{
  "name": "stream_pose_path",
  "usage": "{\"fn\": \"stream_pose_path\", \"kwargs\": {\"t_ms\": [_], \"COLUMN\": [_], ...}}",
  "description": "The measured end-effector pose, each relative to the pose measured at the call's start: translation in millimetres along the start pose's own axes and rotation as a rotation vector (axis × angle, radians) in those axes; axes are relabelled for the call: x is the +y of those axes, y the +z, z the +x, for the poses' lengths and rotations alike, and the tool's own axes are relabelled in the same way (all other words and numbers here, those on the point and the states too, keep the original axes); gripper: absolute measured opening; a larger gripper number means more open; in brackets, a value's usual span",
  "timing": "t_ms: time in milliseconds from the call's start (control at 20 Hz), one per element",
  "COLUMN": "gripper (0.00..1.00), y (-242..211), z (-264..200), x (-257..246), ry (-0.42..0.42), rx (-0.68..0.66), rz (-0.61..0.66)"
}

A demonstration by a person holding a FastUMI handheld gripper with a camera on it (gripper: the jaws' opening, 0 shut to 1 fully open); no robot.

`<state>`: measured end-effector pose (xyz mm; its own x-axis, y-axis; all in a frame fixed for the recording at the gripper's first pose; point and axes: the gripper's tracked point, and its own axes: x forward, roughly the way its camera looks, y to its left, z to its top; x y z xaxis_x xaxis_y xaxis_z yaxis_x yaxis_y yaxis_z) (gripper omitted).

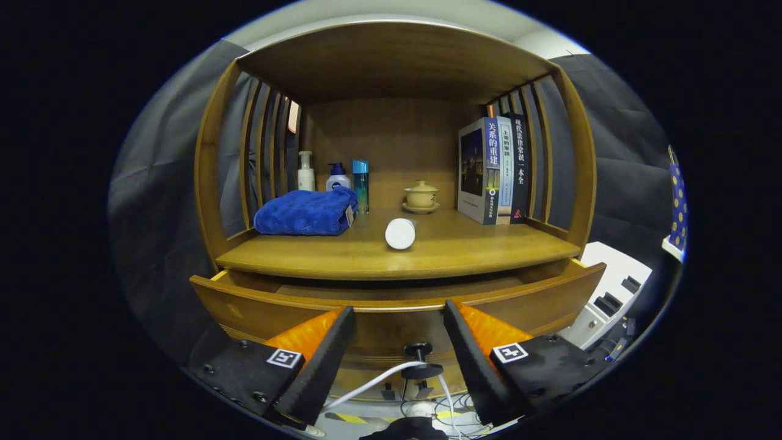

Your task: Pull open the drawer, take out the items inside it, and place them on the countertop above the cabinet.

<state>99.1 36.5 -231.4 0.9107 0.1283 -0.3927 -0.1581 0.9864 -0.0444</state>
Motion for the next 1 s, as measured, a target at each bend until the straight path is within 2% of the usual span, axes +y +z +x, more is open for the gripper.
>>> {"fn": "stream_pose_path", "kwargs": {"t_ms": [250,400,500,600,750,1000], "gripper": [0.98,0.97,0.95,0.99,0.99,0.99], "y": [7,9,11,29,74,125], "z": [31,29,29,27,19,-3], "x": [2,2,-3,-17,-41,-60], "ry": [-0.006,0.001,-0.028,-0.073,-0.13,-0.136], "rx": [0.006,0.015,0.031,0.011,-0.042,-0.126], "rz": [-0.005,-0.017,-0.023,-0.004,-0.009,0.0]}}
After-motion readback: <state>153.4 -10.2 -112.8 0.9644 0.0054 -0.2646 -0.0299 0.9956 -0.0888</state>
